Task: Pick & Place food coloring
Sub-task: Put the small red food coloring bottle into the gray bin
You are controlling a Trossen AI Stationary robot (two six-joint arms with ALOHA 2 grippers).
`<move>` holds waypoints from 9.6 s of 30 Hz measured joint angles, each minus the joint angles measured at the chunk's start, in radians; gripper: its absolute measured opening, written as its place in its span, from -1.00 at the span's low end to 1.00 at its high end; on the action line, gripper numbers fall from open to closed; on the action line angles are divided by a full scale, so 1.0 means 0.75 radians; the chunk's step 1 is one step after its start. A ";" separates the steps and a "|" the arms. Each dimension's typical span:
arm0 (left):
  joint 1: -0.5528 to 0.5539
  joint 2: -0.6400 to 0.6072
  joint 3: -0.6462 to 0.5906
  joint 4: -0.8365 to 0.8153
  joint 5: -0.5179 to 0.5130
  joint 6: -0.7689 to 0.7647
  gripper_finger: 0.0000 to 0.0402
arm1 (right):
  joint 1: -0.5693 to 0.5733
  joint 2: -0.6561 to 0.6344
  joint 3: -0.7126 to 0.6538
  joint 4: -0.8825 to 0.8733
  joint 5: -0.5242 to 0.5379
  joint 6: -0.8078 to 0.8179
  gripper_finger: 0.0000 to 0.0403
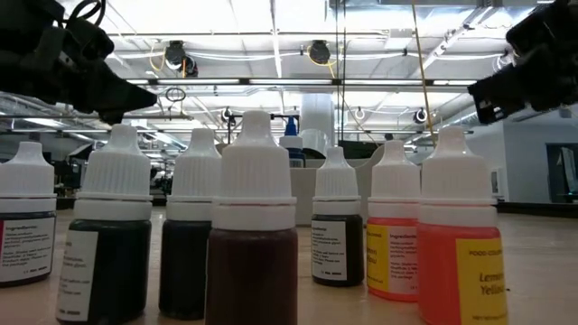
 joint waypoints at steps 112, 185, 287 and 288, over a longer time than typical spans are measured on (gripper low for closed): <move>0.000 0.000 0.002 0.010 -0.001 0.078 -0.89 | 0.430 2.377 1.969 -0.743 -0.143 0.188 -0.10; -0.001 0.001 0.002 -0.016 -0.001 0.085 -0.89 | 0.336 2.210 1.923 -0.656 -0.041 0.042 -0.37; -0.738 2.143 1.989 -1.432 0.221 -0.399 -0.09 | 0.210 0.221 -0.111 0.744 -0.008 -0.234 -1.00; -0.737 2.143 1.989 -1.429 0.221 -0.398 -0.09 | 0.210 0.221 -0.111 0.744 -0.008 -0.230 -1.00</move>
